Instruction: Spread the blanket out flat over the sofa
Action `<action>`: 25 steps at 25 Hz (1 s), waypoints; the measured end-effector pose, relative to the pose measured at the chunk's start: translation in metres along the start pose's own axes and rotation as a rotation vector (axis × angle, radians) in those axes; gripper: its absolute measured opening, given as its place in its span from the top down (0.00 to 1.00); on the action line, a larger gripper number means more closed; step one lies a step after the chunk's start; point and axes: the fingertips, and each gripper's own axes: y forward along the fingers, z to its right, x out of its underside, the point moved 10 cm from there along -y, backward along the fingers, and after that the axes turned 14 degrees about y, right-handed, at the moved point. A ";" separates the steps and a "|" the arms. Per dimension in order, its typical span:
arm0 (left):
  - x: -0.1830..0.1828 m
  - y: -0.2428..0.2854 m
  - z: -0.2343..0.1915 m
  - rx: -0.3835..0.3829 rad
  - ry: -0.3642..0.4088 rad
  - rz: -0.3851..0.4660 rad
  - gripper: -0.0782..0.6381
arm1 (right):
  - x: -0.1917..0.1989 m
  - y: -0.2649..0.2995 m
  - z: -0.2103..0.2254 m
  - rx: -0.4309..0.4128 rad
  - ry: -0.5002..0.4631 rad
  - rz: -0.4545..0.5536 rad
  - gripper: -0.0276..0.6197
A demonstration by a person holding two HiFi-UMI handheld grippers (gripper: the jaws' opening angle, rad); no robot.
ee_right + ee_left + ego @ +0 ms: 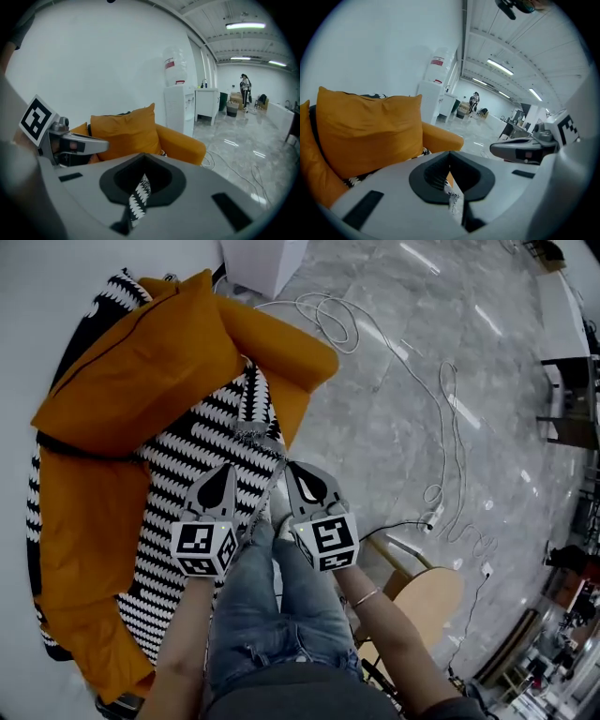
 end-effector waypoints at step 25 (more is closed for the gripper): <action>0.052 0.081 -0.115 -0.142 -0.108 -0.088 0.87 | 0.039 0.202 -0.018 -0.105 -0.107 -0.269 0.94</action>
